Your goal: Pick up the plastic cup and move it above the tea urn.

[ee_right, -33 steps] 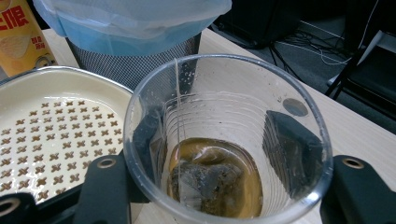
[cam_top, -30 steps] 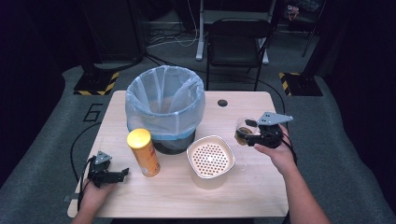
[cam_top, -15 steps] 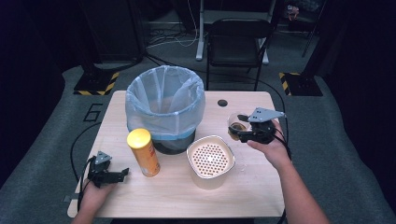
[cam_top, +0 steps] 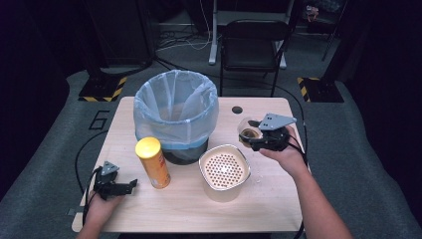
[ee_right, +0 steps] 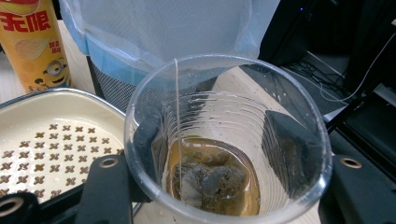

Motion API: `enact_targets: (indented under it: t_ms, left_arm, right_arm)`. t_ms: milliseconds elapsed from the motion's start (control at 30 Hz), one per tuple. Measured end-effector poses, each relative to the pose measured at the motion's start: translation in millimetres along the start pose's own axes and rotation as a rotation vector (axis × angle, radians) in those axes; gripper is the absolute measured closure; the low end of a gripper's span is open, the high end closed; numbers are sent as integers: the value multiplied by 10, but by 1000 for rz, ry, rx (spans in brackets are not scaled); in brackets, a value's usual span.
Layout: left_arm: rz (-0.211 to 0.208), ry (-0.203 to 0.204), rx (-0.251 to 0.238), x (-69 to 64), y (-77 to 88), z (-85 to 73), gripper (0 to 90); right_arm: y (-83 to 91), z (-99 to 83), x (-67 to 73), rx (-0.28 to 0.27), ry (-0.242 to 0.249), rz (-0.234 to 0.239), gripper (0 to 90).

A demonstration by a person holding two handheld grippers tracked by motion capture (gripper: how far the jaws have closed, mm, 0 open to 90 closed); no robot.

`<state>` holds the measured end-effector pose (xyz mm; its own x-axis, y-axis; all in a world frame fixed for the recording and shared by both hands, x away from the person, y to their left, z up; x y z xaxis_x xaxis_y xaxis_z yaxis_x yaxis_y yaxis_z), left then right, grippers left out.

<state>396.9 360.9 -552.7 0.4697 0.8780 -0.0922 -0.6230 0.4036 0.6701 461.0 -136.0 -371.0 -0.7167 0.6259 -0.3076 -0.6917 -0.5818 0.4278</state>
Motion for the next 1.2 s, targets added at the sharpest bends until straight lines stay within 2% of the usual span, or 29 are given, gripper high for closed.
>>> enact_targets:
  t_ms: [167, 333, 467, 667, 967, 1000, 1067, 1133, 1200]
  left_arm:
    - [-1, -2, 4, 2, 1, 1, 39]
    - [-2, -8, 4, 7, -1, 4, 39]
    - [-4, -5, 5, 4, -2, 4, 39]
    - [-4, -6, 6, 5, -1, 4, 39]
    - [-4, -4, 4, 2, 0, 2, 40]
    - [-4, -4, 4, 2, 1, 1, 40]
    - [-4, -4, 4, 2, 0, 2, 40]
    - [-4, -4, 4, 2, 0, 2, 39]
    - [-4, -4, 4, 2, 0, 2, 39]
  right_arm:
    - [4, 23, 23, -16, 31, -7, 414]
    - [15, 70, 70, -23, 95, -21, 418]
    - [76, 132, 149, -42, 169, -34, 418]
    - [94, 174, 268, -26, 291, -51, 419]
    - [22, 139, 528, 13, 578, -142, 425]
    - [1, 122, 574, 30, 636, -164, 426]
    - [-18, 110, 624, 37, 699, -197, 429]
    - [-32, 102, 689, 36, 784, -237, 435]
    - [-62, 79, 777, 60, 927, -320, 440]
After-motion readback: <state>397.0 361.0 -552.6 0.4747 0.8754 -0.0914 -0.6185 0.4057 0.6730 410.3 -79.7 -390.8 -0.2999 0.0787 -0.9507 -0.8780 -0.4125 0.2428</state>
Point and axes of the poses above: each handheld gripper's, and its own axes: y roughly backward along the jaws, z roughly out of its top, x roughly to its left, the point moved 3 cm from there along -y, roughly forward along the jaws, and after that the axes turned 7 degrees about -z, right-handed, at the moved point
